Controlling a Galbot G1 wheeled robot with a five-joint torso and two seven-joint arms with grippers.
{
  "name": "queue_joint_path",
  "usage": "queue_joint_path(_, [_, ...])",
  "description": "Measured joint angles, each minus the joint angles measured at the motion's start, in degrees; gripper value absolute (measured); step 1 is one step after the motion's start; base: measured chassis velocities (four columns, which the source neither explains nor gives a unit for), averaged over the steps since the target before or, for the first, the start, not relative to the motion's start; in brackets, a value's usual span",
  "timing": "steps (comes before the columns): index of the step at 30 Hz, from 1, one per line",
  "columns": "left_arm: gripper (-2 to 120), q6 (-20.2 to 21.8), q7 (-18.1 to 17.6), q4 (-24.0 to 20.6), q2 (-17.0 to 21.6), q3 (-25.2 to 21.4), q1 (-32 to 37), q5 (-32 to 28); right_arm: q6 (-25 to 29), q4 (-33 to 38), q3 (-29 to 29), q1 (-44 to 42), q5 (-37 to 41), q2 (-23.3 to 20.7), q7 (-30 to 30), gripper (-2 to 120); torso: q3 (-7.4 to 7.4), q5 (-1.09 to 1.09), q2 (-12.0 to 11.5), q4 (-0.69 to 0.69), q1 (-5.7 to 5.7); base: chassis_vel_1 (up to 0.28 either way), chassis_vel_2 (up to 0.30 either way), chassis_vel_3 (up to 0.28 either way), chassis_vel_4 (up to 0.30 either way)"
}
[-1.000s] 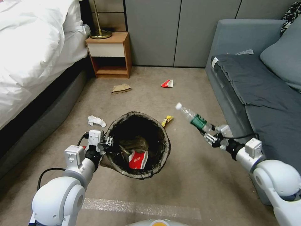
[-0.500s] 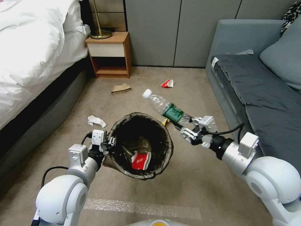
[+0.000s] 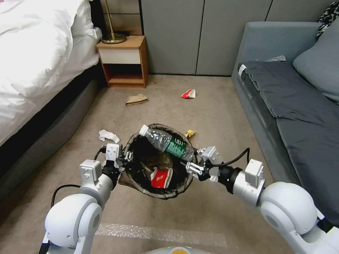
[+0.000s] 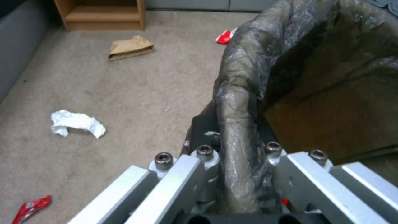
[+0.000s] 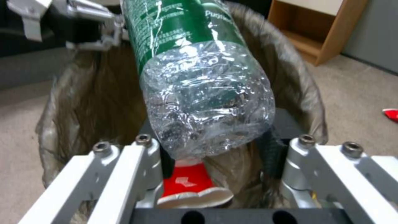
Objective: Pick up the trash bin, then pick up the garbage from the floor and place it into the trash bin.
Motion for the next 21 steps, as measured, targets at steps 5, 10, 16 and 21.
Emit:
queue_joint_path(5, [3,0.0,-0.02,-0.06,-0.21,-0.02,0.01,-0.03,-0.17,-0.56,-1.31,-0.15,-0.99,0.44,1.16,55,0.0,0.0,0.0,0.01,0.0,0.0,0.0,0.0,0.0])
queue_joint_path(10, [3,0.0,-0.03,-0.06,-0.49,0.01,-0.06,0.02,-0.21,-0.16,-1.22,-0.69,-1.33,0.44,1.33,74,0.0,0.0,0.0,0.0,0.0,0.0,0.0,0.0,0.0])
queue_joint_path(16, [3,0.0,-0.06,-0.09,-0.52,0.1,-0.12,0.11,-0.08,1.97,0.82,-2.15,-1.14,0.33,1.35,94,0.0,0.0,0.0,0.0,0.0,0.0,0.0,0.0,0.0])
queue_joint_path(21, [3,0.0,-0.06,-0.14,-0.27,0.02,-0.09,0.09,0.42,5.39,2.83,-4.52,-1.0,0.4,2.09,100,0.0,0.0,0.0,0.0,0.0,0.0,0.0,0.0,0.0])
